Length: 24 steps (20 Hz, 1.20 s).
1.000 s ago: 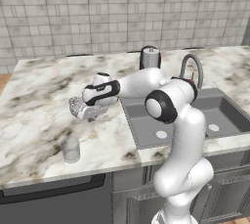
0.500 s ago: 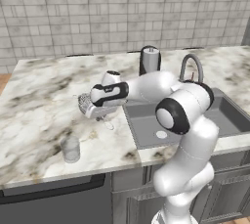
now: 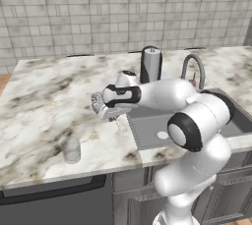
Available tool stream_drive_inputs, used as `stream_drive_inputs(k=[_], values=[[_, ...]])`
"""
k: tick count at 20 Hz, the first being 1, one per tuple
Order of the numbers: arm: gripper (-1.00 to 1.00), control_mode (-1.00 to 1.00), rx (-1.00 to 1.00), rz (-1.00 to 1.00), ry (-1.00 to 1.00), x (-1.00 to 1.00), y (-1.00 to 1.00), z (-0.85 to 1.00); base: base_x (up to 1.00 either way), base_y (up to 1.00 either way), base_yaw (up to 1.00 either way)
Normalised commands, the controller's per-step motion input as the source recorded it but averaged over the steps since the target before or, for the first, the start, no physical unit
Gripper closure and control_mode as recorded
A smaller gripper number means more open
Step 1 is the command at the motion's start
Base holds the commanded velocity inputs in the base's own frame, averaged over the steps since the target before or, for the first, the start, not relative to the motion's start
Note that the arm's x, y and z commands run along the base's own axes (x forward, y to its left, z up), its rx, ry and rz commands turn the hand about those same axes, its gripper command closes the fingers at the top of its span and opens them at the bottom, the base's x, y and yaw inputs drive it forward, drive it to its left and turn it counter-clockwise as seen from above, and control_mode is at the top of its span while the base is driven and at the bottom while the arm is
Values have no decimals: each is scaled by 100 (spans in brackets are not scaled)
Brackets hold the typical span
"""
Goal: Place the strainer in the left basin and the glass cup in the right basin of the sink.
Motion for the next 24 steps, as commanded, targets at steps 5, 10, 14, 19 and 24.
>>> stream_drive_inputs(k=[5,10,14,19,24], values=[[100,-100,0,-7,0,-12,-46,16,0,0,0],[100,-100,0,-7,0,-12,-45,16,0,0,0],[100,-100,0,-7,0,-9,-36,7,0,0,0],[100,-100,0,-4,0,-11,-32,1,0,0,0],[100,-100,0,-2,0,-8,-31,0,0,0,0]])
